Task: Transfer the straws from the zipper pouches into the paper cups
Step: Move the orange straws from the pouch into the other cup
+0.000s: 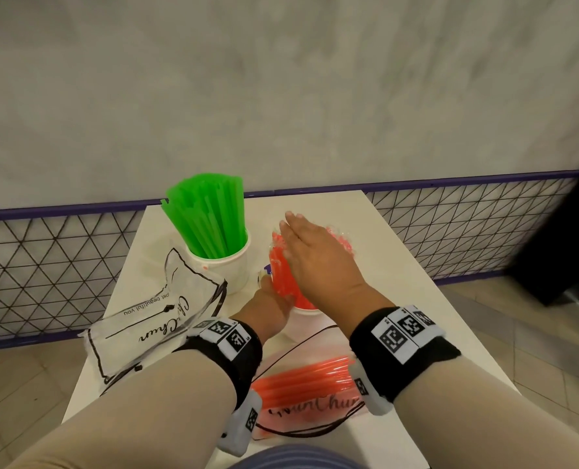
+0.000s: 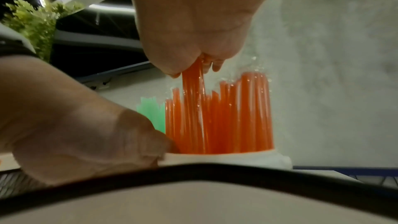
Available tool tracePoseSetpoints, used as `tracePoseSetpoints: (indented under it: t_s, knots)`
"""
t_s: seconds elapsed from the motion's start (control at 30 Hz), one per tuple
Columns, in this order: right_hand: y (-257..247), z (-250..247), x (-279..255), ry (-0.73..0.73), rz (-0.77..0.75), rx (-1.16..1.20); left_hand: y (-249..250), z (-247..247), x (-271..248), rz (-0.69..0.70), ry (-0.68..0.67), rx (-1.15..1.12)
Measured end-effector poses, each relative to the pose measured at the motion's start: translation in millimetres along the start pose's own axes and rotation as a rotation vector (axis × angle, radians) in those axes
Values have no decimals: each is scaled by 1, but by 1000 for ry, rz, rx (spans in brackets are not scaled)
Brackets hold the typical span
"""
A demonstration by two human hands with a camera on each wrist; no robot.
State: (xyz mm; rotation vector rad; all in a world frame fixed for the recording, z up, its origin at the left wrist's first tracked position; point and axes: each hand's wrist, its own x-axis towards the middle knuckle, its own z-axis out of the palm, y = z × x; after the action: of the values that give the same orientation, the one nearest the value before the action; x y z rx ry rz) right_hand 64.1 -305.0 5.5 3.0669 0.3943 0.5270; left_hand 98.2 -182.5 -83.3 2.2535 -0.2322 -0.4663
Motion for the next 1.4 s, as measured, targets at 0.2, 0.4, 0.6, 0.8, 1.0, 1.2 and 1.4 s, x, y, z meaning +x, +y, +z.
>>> tracePoseSetpoints:
  t_s: [0.2, 0.4, 0.6, 0.8, 1.0, 1.2, 1.4]
  knots:
    - [7, 10, -24, -177, -13, -205, 3, -4, -1, -4, -17, -63]
    - [4, 2, -23, -268, 42, -265, 12, -9, -11, 14, -45, -92]
    - [-25, -11, -41, 261, -88, -45, 11, -34, -30, -30, -199, -279]
    - [-59, 6, -87, -651, -318, 236, -58, -59, -40, -196, -437, 20]
    - [-49, 79, -102, -595, -235, 271, -69, -45, -66, 136, -591, 647]
    - [-53, 99, -103, -767, -181, 270, -76, -20, -66, 90, -611, 700]
    - [-53, 97, -103, -717, -162, 222, -82, -12, -68, 193, -561, 829]
